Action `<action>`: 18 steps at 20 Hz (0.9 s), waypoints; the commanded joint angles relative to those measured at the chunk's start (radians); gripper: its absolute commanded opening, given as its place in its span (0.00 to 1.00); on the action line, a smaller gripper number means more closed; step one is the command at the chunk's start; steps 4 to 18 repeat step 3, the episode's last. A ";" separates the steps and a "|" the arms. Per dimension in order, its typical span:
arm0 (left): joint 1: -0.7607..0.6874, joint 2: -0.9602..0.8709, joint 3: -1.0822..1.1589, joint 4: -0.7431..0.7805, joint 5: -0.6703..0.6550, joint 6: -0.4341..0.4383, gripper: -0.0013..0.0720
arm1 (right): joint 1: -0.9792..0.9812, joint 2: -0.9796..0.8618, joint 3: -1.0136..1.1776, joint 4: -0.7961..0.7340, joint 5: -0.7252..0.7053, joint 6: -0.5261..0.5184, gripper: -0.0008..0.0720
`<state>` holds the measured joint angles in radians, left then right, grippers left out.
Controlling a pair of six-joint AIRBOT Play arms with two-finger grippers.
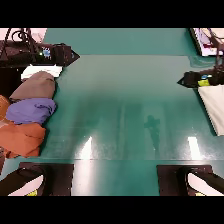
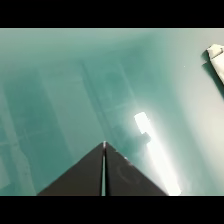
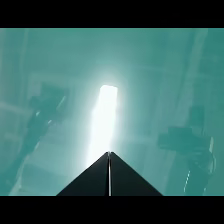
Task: Fold the shirts.
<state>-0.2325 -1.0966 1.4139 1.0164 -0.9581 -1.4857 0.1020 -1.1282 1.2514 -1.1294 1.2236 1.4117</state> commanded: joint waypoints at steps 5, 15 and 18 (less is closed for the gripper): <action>0.000 0.000 0.000 0.000 0.001 0.000 0.05 | 0.089 0.000 0.001 0.003 0.019 -0.003 0.04; 0.000 0.000 0.000 0.000 0.001 0.000 0.05 | 0.089 0.000 0.001 0.003 0.019 -0.003 0.04; 0.000 0.000 0.000 0.000 0.001 0.000 0.05 | 0.089 0.000 0.001 0.003 0.019 -0.003 0.04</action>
